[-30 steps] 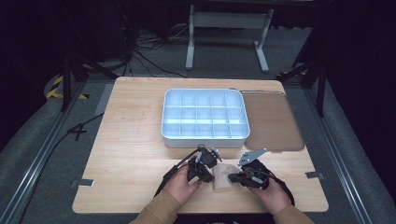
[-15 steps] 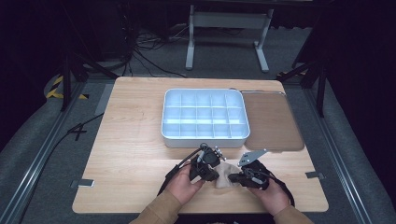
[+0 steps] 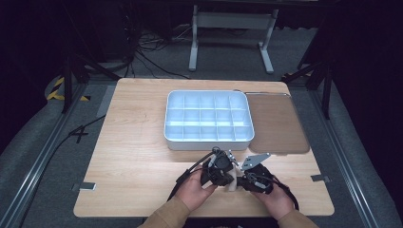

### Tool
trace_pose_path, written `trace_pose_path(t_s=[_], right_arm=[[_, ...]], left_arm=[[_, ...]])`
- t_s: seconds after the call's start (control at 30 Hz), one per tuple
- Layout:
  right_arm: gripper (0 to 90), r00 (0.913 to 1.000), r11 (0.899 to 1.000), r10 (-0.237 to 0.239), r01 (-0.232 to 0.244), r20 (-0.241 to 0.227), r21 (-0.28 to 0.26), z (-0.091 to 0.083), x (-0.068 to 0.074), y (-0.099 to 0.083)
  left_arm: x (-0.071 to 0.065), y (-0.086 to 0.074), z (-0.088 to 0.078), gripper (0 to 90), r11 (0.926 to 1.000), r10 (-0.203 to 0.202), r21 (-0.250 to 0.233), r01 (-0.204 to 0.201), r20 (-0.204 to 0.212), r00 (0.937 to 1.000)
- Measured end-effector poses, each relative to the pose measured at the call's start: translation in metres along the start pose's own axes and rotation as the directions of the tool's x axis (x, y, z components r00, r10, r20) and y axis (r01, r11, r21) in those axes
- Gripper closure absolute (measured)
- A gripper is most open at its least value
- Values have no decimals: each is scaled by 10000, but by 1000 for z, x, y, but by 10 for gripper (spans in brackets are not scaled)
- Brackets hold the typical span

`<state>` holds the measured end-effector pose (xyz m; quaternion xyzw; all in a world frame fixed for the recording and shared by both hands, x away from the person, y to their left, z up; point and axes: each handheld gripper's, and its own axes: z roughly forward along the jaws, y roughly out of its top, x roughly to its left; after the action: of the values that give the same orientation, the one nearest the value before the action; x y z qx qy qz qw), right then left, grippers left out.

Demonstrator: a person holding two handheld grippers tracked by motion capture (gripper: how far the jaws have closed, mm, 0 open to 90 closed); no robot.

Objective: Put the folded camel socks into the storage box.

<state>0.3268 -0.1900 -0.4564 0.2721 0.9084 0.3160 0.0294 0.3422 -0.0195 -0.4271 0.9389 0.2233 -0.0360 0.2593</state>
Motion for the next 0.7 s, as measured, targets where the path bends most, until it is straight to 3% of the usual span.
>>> trace_pose_path(t_s=[0.17,0.23,0.33,0.43,0.5,0.6,0.7], right_arm=[[888,9998,9999,157,-157,-110,-8,-4,-1,0],[887,9997,9997,212,-213,-81,-124,-10,-2,-1],[887,9997,9990,247,-247,9,-366,-22,-4,-2],[888,9982,9973,542,-530,237,-503,-34,-10,-5],[888,9940,9952,949,-936,547,-274,-38,-20,-11],[888,9869,9881,1505,-1521,589,237,-34,-32,-19],[888,9872,9863,1512,-1542,515,589,-25,-32,-19]], left_arm=[[1,-1,-2,856,10000,0,-87,0,-41,10000],[3,-3,-2,855,9999,74,-93,-74,-60,10000],[4,-4,-4,855,9999,-119,-85,119,-17,9999],[4,-4,-5,855,9999,-109,-102,109,6,9999],[4,-4,-4,854,9999,-114,-126,114,19,9999],[4,-4,-4,855,9999,-79,-103,80,28,10000],[3,-4,-4,853,9999,-57,-158,57,3,10000]])
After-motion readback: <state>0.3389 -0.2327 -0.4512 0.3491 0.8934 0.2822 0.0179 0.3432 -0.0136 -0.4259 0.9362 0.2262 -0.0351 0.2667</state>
